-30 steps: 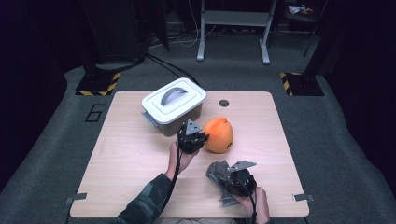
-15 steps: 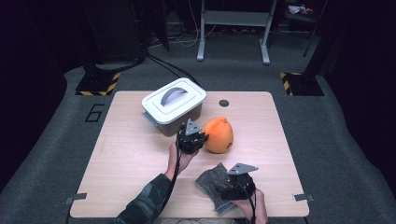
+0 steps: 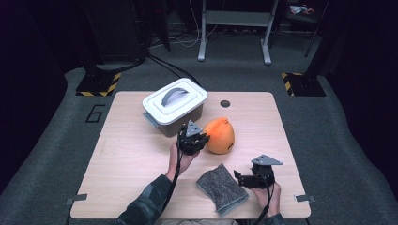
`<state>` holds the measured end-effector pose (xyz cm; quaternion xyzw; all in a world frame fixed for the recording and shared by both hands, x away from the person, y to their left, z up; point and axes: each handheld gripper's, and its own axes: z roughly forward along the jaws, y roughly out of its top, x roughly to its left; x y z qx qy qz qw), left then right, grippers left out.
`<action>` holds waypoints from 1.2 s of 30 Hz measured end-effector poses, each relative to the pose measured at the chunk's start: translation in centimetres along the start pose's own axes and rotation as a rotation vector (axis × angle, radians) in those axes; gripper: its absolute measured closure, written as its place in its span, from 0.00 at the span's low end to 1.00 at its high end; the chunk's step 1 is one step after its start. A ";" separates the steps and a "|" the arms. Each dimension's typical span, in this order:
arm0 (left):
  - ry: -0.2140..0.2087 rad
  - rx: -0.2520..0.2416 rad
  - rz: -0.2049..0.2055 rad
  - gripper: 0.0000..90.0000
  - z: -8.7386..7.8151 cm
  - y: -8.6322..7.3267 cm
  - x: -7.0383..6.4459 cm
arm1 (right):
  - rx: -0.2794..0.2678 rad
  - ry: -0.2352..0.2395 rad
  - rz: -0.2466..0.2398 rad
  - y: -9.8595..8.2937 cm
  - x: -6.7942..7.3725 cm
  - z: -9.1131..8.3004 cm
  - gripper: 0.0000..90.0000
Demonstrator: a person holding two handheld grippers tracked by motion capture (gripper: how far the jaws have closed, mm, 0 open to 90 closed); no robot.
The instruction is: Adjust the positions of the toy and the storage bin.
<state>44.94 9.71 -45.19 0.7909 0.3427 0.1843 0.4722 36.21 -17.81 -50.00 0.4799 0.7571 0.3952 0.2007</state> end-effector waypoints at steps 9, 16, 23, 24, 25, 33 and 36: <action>-0.011 -0.024 0.012 0.93 0.1 0.1 -0.1 | 0.032 -0.134 0.019 -1.0 -4.5 1.5 0.05; -0.001 -0.030 0.049 0.94 0.2 0.9 -0.1 | 0.062 -0.141 0.046 -1.3 -5.7 2.1 0.06; 0.011 -0.051 0.086 0.95 -0.8 2.1 -0.2 | 0.097 -0.151 0.030 -1.2 -5.6 2.5 0.05; 0.010 -0.052 0.083 0.95 -1.0 2.2 -0.2 | 0.097 -0.152 0.029 -1.2 -5.6 2.5 0.04; 0.010 -0.057 0.080 0.95 -1.2 2.2 -0.2 | 0.095 -0.151 0.035 -1.2 -5.5 2.6 0.04; 0.005 -0.060 0.084 0.94 -3.1 2.3 0.3 | 0.095 -0.157 0.041 -1.2 -5.5 2.6 0.04; 0.013 -0.063 0.085 0.94 -3.8 2.1 0.4 | 0.095 -0.158 0.041 -1.2 -5.5 2.6 0.04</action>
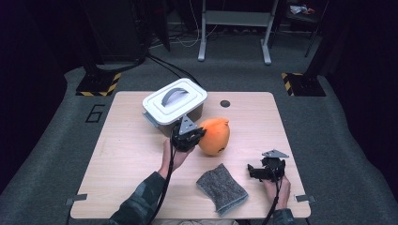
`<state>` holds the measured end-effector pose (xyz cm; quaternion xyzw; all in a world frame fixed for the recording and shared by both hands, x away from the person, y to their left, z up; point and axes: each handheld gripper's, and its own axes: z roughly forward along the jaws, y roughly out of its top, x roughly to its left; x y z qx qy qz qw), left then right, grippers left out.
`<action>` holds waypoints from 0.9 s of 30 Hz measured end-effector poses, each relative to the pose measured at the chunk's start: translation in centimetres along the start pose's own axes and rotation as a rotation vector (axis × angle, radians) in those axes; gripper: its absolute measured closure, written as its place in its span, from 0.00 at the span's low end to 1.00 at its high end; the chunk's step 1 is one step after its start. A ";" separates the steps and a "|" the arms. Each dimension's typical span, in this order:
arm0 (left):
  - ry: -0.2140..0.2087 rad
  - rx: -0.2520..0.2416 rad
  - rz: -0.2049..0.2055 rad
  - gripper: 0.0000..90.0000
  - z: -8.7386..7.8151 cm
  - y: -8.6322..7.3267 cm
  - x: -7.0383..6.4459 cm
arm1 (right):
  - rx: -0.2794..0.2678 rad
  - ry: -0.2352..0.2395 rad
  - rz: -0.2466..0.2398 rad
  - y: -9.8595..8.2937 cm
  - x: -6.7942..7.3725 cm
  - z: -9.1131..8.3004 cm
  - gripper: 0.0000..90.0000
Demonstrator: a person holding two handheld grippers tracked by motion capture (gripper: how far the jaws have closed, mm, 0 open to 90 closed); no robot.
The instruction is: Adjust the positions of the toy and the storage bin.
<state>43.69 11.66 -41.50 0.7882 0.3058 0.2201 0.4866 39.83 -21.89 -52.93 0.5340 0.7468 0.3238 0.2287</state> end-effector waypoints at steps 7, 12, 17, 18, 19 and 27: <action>0.010 0.010 -0.002 0.94 -1.5 -0.4 0.4 | 0.000 0.000 0.000 0.0 0.0 0.0 0.04; 0.025 0.004 0.009 0.94 -2.8 -0.6 0.6 | 0.000 0.000 0.000 0.0 0.0 0.0 0.04; 0.035 -0.002 0.006 0.94 -4.3 -0.9 0.8 | 0.000 0.000 0.001 0.0 0.0 0.0 0.04; 0.041 -0.009 0.012 0.94 -4.6 -1.0 0.8 | 0.000 0.000 0.001 0.0 0.0 0.0 0.04; 0.041 -0.008 0.007 0.94 -4.9 -1.2 0.9 | 0.000 0.000 0.001 0.0 0.0 0.0 0.04; 0.063 0.001 0.000 0.94 -6.7 -2.5 1.4 | 0.000 -0.001 0.002 0.0 0.0 0.0 0.04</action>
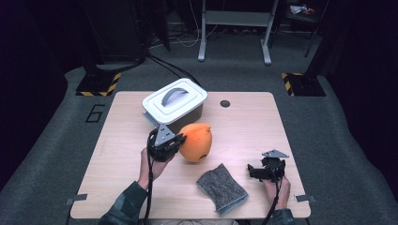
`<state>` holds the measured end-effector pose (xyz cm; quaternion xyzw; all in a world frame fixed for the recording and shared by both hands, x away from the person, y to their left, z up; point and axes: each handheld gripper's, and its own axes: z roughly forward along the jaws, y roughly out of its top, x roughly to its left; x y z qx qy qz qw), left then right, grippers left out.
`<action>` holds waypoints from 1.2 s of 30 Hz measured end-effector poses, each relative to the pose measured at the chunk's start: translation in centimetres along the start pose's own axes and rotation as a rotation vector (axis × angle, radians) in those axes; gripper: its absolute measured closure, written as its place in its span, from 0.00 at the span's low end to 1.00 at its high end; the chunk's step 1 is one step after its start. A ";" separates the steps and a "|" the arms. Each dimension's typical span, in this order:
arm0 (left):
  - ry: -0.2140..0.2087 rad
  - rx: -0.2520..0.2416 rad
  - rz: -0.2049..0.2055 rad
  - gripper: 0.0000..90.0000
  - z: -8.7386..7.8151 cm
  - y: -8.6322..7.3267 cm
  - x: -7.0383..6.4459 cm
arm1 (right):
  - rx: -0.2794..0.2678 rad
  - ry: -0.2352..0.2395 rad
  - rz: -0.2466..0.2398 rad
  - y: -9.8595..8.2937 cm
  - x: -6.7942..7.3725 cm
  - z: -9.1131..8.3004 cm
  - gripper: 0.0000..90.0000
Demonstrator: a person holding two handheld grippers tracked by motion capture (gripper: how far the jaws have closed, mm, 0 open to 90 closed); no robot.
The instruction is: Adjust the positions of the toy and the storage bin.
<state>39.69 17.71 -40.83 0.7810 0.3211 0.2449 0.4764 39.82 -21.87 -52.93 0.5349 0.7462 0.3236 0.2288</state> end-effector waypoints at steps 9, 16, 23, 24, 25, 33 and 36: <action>0.025 0.009 -0.010 0.94 -1.8 -1.3 0.5 | 0.000 -0.001 0.000 0.0 0.0 0.0 0.04; 0.056 0.005 -0.015 0.94 -3.4 -2.4 0.7 | 0.000 0.000 0.000 0.0 0.0 0.0 0.04; 0.099 0.014 -0.031 0.94 -5.3 -3.8 1.8 | 0.000 -0.001 0.000 0.0 0.0 0.0 0.04; 0.104 0.019 -0.032 0.94 -5.6 -4.0 2.0 | 0.000 -0.001 0.001 0.0 0.0 0.0 0.04; 0.116 0.017 -0.037 0.94 -5.8 -4.2 2.2 | 0.001 0.000 0.000 0.0 0.0 0.0 0.04; 0.173 0.020 -0.079 0.94 -7.9 -6.2 3.3 | 0.000 -0.004 0.004 0.0 0.0 0.0 0.04; 0.196 0.026 -0.098 0.94 -8.8 -6.9 3.9 | 0.002 -0.004 0.003 0.0 0.0 0.0 0.04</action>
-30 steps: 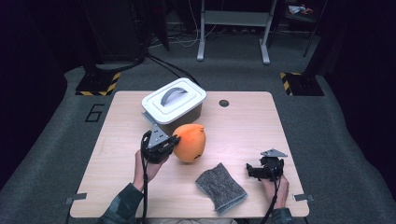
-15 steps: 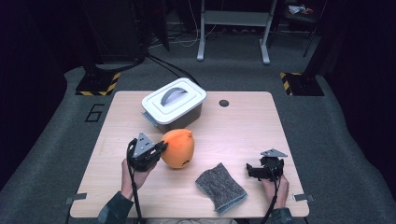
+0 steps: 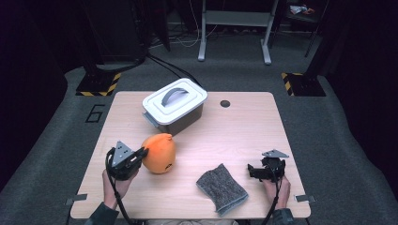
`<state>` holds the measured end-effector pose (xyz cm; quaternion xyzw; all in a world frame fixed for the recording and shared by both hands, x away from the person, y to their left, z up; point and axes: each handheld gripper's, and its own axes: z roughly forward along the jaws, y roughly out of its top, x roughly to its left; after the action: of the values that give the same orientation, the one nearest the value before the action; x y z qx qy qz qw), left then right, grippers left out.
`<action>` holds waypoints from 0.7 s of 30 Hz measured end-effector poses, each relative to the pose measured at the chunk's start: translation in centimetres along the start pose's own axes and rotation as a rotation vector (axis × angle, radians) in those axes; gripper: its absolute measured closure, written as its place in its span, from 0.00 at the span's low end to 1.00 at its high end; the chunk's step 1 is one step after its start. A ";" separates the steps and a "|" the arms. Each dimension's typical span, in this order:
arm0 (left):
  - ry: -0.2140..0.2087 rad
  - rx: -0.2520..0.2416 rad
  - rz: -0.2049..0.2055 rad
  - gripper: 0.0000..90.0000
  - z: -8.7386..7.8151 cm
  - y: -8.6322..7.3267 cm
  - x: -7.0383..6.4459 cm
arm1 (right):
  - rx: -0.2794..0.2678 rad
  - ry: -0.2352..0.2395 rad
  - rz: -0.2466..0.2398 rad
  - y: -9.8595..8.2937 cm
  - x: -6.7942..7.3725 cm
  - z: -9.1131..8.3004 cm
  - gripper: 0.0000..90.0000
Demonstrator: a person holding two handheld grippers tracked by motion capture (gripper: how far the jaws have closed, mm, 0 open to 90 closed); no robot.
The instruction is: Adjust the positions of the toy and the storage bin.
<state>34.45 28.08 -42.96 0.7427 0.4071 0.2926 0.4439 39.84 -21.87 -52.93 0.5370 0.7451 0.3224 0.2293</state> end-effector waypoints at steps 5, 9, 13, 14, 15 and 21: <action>0.035 0.005 -0.027 0.94 -1.0 -0.7 1.0 | -0.001 -0.001 0.001 0.0 0.0 0.0 0.04; 0.087 0.021 -0.085 0.93 -1.8 -1.4 2.7 | -0.001 -0.001 0.001 0.0 0.0 0.0 0.04; 0.118 0.035 -0.134 0.93 -1.8 -1.9 4.2 | -0.001 -0.002 0.001 0.0 0.0 0.0 0.04; 0.123 0.039 -0.141 0.92 -1.8 -2.0 4.5 | -0.001 -0.002 0.002 0.0 0.0 0.0 0.04; 0.130 0.046 -0.144 0.91 -1.7 -2.0 4.8 | -0.001 -0.002 0.002 0.0 0.0 0.0 0.04; 0.178 0.073 -0.171 0.79 -0.9 -2.1 6.6 | -0.001 -0.002 0.002 0.0 0.0 0.0 0.04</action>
<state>36.30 34.69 -43.94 0.6919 0.5171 0.3036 0.4021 39.85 -21.84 -52.94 0.5380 0.7442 0.3224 0.2299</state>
